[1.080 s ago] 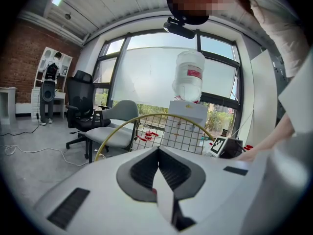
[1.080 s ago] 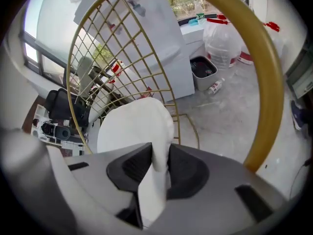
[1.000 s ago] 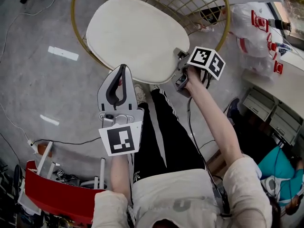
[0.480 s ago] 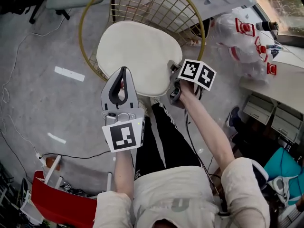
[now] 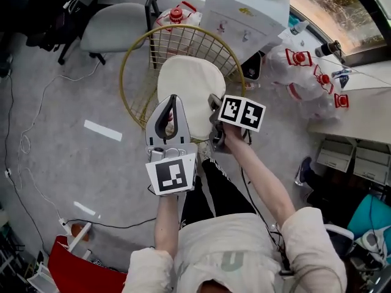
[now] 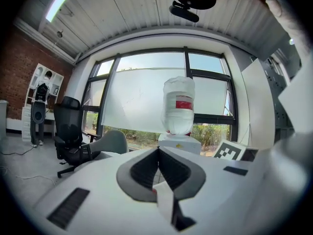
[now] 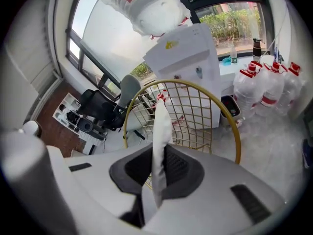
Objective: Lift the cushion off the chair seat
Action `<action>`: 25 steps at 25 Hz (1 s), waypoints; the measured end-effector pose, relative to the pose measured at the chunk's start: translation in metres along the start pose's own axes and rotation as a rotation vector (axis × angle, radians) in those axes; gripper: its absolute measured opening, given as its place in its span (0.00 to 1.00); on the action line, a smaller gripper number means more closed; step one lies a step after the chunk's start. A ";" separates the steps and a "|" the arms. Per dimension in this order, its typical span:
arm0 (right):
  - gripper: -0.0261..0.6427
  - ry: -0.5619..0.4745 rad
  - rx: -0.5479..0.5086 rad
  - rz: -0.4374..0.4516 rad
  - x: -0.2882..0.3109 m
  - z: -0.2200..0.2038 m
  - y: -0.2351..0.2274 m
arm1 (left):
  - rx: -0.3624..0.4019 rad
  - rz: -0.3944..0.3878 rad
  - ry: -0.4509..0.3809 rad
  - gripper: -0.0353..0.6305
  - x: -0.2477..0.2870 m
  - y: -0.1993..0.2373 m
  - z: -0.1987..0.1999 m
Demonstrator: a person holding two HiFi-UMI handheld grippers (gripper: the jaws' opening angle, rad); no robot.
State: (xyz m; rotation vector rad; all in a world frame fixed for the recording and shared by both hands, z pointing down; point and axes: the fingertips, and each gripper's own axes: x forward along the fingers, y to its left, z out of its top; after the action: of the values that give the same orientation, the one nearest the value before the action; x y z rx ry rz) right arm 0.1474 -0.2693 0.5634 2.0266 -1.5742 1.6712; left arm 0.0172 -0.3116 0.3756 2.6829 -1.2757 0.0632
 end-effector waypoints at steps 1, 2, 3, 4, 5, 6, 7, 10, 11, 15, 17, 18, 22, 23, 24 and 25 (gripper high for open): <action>0.11 -0.013 -0.012 0.003 -0.004 0.007 0.007 | 0.014 0.002 0.004 0.07 0.001 0.001 0.007; 0.11 -0.028 -0.033 0.006 -0.008 0.013 0.014 | 0.028 0.005 -0.004 0.07 0.003 0.002 0.016; 0.11 -0.043 -0.062 0.008 -0.012 0.020 0.021 | 0.038 0.007 -0.020 0.07 0.006 0.003 0.026; 0.11 -0.059 -0.095 0.009 -0.018 0.025 0.028 | 0.045 0.012 -0.035 0.07 0.007 0.004 0.037; 0.11 -0.075 -0.126 0.010 -0.024 0.030 0.035 | 0.048 0.016 -0.045 0.07 0.007 0.005 0.046; 0.11 -0.094 -0.153 0.013 -0.032 0.035 0.043 | 0.047 0.021 -0.052 0.07 0.006 0.005 0.054; 0.11 -0.116 -0.179 0.017 -0.040 0.041 0.050 | 0.046 0.026 -0.058 0.07 0.006 0.005 0.062; 0.11 -0.198 -0.263 0.045 -0.070 0.067 0.077 | 0.048 0.034 -0.082 0.07 0.006 0.000 0.091; 0.11 -0.232 -0.300 0.055 -0.081 0.078 0.088 | 0.049 0.035 -0.092 0.07 0.006 -0.003 0.101; 0.11 -0.374 -0.445 0.094 -0.129 0.117 0.135 | 0.065 0.043 -0.124 0.07 0.003 -0.014 0.139; 0.11 -0.449 -0.496 0.125 -0.154 0.134 0.162 | 0.085 0.053 -0.151 0.07 0.001 -0.017 0.164; 0.11 -0.486 -0.518 0.142 -0.167 0.142 0.175 | 0.092 0.060 -0.165 0.07 -0.001 -0.018 0.177; 0.11 -0.629 -0.592 0.209 -0.222 0.165 0.219 | 0.096 0.100 -0.213 0.07 -0.017 -0.017 0.220; 0.11 -0.667 -0.608 0.224 -0.235 0.169 0.229 | 0.100 0.109 -0.228 0.07 -0.023 -0.016 0.231; 0.11 -0.703 -0.622 0.239 -0.249 0.172 0.237 | 0.103 0.118 -0.244 0.07 -0.029 -0.016 0.241; 0.11 -0.738 -0.632 0.255 -0.263 0.173 0.244 | 0.106 0.126 -0.257 0.07 -0.036 -0.016 0.251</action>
State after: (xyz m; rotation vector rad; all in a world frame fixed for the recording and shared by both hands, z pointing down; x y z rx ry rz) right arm 0.1213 -0.3231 0.1698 2.2105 -2.2500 0.2960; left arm -0.0017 -0.3169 0.1225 2.7658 -1.5560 -0.2116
